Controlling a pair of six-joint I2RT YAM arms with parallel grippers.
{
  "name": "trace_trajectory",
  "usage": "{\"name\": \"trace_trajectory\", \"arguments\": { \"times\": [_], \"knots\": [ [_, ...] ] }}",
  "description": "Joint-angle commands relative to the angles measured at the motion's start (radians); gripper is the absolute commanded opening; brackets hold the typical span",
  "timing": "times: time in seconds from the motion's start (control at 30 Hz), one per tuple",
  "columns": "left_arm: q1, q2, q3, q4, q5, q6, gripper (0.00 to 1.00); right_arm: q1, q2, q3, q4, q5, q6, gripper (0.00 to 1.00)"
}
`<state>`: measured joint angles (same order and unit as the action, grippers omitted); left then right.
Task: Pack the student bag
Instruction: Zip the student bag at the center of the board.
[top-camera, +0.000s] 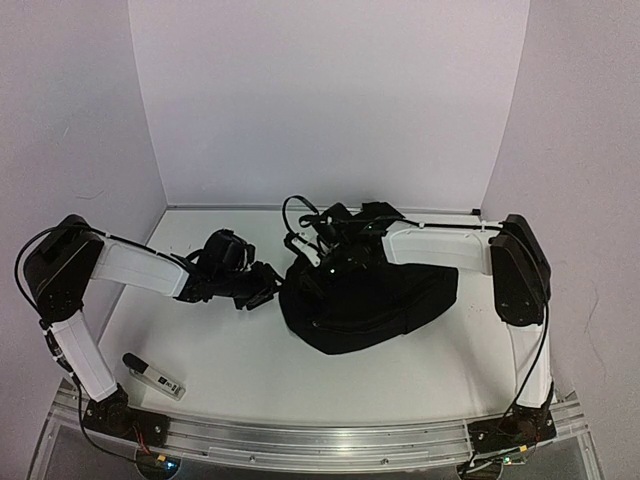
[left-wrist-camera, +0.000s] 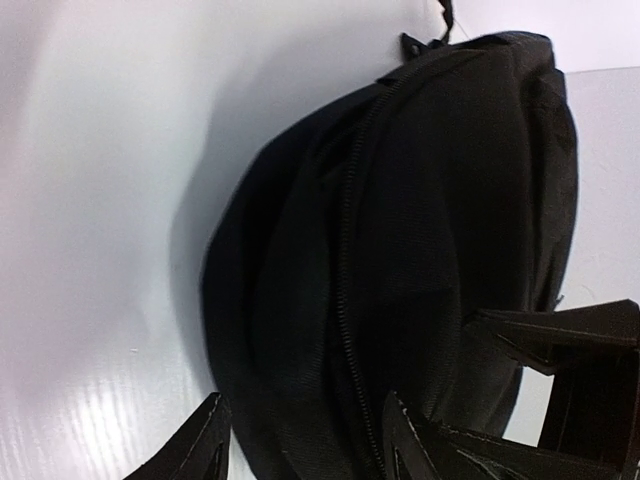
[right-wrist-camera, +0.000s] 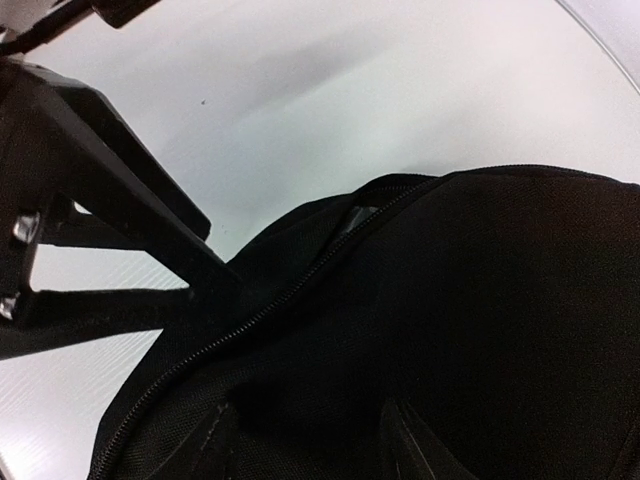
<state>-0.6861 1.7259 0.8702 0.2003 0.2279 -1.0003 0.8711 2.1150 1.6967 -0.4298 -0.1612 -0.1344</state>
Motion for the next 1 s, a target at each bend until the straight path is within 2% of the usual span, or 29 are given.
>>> {"name": "trace_trajectory", "arguments": {
  "times": [0.0,0.4,0.6,0.8,0.9,0.97],
  "knots": [
    [0.003,-0.018,0.064,-0.108,-0.066,0.027,0.52,0.008,0.036,0.027,-0.009,0.086,-0.029,0.47],
    [0.003,0.106,0.188,-0.149,-0.029,0.076,0.57,0.003,0.0,-0.031,-0.008,0.17,-0.048,0.46],
    [0.003,0.103,0.157,-0.164,-0.032,0.033,0.47,-0.001,0.002,-0.055,-0.01,0.233,-0.08,0.46],
    [0.003,0.009,0.068,-0.145,-0.031,0.03,0.26,-0.017,0.007,-0.097,-0.01,0.264,-0.106,0.45],
    [0.003,-0.018,0.053,-0.131,-0.016,0.041,0.26,-0.023,-0.001,-0.103,-0.01,0.26,-0.108,0.45],
    [0.003,-0.029,0.044,-0.1,0.0,0.044,0.33,-0.025,-0.01,-0.101,-0.01,0.24,-0.105,0.45]
  ]
}}
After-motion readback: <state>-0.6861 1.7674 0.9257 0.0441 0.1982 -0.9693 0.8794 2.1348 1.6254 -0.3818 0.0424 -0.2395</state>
